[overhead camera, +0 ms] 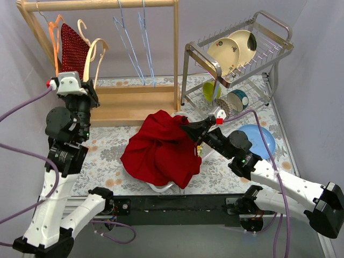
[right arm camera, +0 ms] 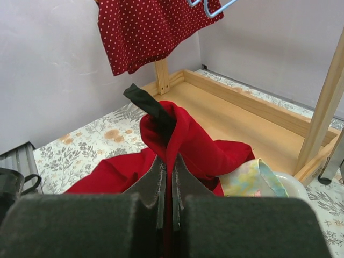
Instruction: Remove the skirt from the hanger
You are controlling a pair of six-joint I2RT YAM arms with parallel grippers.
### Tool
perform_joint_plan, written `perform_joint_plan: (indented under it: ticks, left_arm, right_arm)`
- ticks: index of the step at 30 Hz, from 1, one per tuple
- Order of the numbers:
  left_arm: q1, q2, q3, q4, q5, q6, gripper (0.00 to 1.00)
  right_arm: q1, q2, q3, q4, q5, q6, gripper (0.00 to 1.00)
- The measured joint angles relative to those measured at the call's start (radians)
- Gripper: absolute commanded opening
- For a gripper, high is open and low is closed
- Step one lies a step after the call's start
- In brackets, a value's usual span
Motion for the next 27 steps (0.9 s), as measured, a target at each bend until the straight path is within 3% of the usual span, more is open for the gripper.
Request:
perform_joint_plan:
  ticks: [16,27]
  left_arm:
    - [0.000,0.250,0.079,0.267,-0.001,0.148,0.00]
    - [0.000,0.356,0.019,0.462,0.016,0.183,0.00]
  right_arm:
    - [0.000,-0.032,-0.055,-0.009,-0.061,-0.005,0.01]
    - [0.000,-0.063,-0.055,-0.077,-0.083,-0.002,0.01]
